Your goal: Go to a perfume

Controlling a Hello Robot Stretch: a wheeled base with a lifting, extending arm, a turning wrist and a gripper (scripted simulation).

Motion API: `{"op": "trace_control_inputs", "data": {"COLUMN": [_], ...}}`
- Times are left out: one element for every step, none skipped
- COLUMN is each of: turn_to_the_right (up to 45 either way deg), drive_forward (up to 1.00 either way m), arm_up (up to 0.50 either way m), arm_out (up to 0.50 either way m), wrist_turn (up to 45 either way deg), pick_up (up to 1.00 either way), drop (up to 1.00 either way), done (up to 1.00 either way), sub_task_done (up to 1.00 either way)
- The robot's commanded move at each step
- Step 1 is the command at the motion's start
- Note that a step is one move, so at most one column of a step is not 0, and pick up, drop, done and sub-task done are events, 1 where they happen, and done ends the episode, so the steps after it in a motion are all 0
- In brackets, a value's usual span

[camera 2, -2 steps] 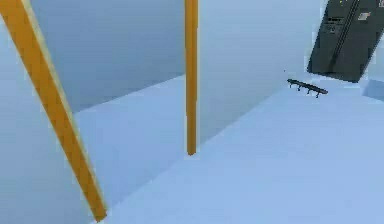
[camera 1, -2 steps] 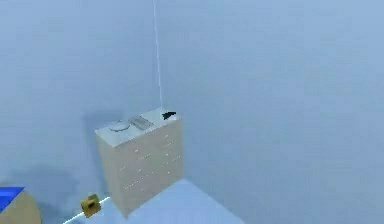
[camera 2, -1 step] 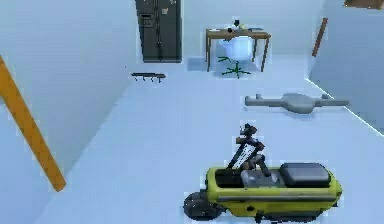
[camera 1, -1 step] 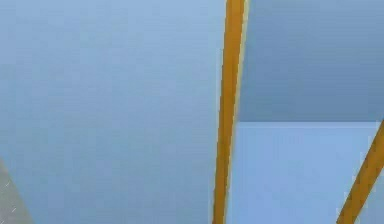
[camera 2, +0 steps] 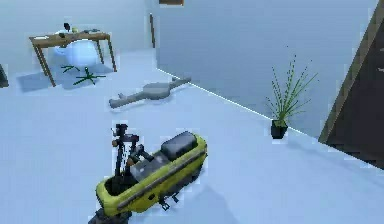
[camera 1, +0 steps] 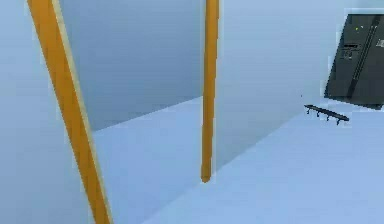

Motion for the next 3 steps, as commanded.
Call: {"op": "trace_control_inputs", "data": {"turn_to_the_right": [0.0,39.0,0.0], "drive_forward": [0.8,0.0,0.05], "arm_up": [0.0,0.0,0.0], "arm_out": [0.0,0.0,0.0], "wrist_turn": [0.0,0.0,0.0], "pick_up": [0.0,0.0,0.0], "drop": [0.0,0.0,0.0], "done": [0.0,0.0,0.0], "sub_task_done": [0.0,0.0,0.0]}}
